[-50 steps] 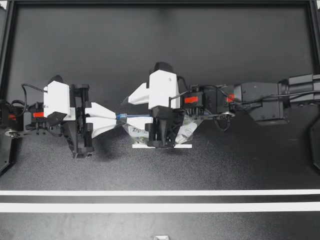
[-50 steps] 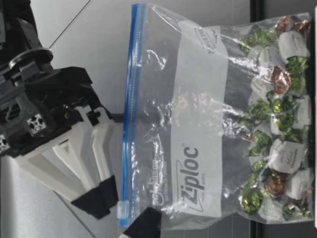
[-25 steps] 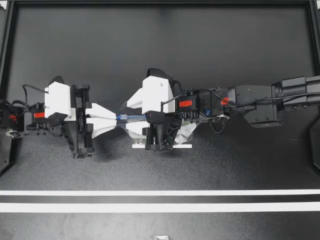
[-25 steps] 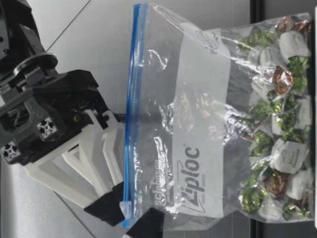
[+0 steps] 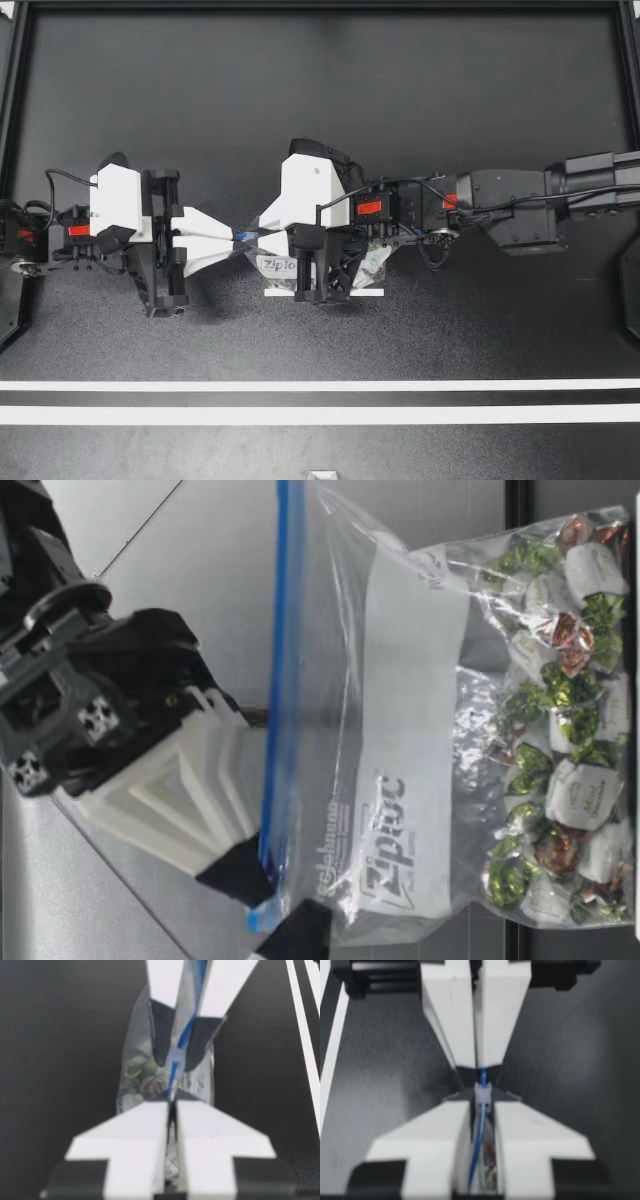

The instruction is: Slide open the ziploc bag.

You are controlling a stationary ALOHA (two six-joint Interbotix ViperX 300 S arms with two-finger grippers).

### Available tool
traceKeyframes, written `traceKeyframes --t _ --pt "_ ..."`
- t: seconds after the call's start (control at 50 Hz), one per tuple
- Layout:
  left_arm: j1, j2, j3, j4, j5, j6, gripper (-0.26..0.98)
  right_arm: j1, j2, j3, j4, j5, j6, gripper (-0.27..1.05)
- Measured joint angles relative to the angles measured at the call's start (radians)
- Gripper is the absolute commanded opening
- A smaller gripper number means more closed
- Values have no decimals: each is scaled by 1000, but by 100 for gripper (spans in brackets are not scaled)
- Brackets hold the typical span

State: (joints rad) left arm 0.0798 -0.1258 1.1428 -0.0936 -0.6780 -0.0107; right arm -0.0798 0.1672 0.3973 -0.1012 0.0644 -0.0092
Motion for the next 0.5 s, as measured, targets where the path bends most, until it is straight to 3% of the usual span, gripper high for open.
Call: traceKeyframes --t 0.5 --pt "-5 0 -2 -3 -2 0 -14 5 -49 -43 -20 324 -51 -11"
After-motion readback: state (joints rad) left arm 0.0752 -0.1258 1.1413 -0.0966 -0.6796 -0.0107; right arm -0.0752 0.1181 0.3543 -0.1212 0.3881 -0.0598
